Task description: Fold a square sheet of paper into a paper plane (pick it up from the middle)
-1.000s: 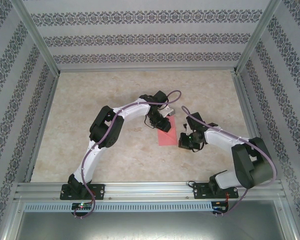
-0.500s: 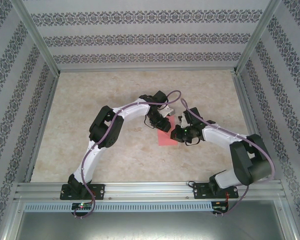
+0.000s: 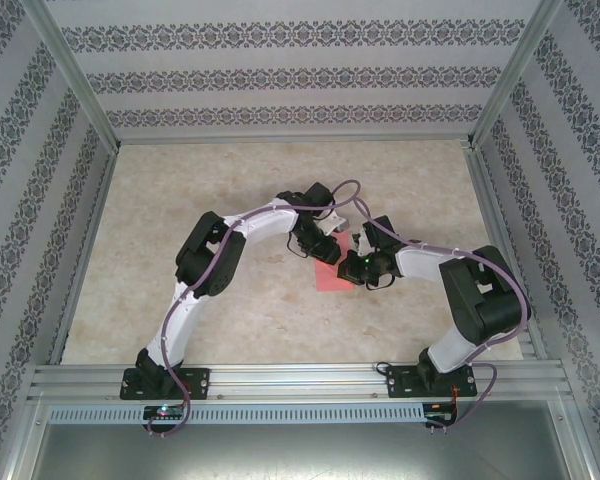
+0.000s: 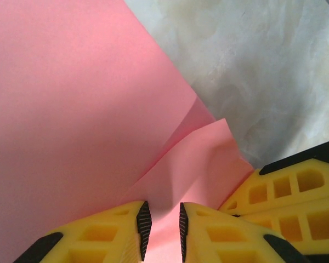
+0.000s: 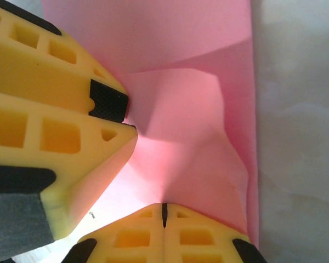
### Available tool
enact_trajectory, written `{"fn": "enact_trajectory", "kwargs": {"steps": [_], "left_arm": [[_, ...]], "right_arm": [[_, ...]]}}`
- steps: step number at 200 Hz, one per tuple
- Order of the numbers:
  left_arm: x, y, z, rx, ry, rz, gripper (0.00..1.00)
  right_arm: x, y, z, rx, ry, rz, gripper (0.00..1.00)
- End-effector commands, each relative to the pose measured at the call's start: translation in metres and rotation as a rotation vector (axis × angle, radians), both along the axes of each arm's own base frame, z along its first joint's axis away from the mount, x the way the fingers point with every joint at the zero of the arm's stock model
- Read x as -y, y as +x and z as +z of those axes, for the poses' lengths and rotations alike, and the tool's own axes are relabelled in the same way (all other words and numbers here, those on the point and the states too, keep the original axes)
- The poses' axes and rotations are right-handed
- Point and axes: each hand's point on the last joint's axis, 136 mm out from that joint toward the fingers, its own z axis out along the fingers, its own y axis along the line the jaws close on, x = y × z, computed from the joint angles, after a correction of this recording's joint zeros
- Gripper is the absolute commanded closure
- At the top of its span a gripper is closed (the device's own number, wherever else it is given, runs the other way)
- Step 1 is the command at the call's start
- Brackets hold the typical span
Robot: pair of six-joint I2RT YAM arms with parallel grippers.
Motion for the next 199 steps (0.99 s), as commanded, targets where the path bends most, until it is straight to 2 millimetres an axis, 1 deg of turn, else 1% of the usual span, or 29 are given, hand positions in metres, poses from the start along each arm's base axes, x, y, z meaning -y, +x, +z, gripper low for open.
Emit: {"fn": "enact_trajectory", "kwargs": {"steps": [1, 26, 41, 80, 135, 170, 199], "left_arm": [[-0.047, -0.008, -0.044, 0.020, 0.234, -0.001, 0.72], [-0.056, -0.002, -0.039, 0.120, 0.279, -0.010, 0.73], [-0.060, 0.001, -0.037, 0.176, 0.309, -0.013, 0.72], [-0.070, 0.001, -0.042, 0.281, 0.427, -0.070, 0.72], [-0.099, 0.008, -0.048, 0.422, 0.612, -0.080, 0.71], [-0.116, 0.009, -0.045, 0.483, 0.671, -0.049, 0.71], [-0.129, 0.011, -0.037, 0.542, 0.713, -0.029, 0.71]], "right_arm": [[0.022, -0.020, -0.026, -0.055, -0.087, -0.014, 1.00], [0.030, -0.033, -0.032, -0.073, -0.101, -0.032, 1.00], [0.031, -0.037, -0.036, -0.084, -0.092, -0.039, 1.00], [0.029, -0.035, -0.035, -0.085, -0.088, -0.044, 1.00], [0.033, -0.041, -0.038, -0.090, -0.095, -0.058, 1.00], [0.034, -0.044, -0.038, -0.091, -0.101, -0.065, 1.00], [0.035, -0.045, -0.039, -0.093, -0.110, -0.064, 1.00]]}}
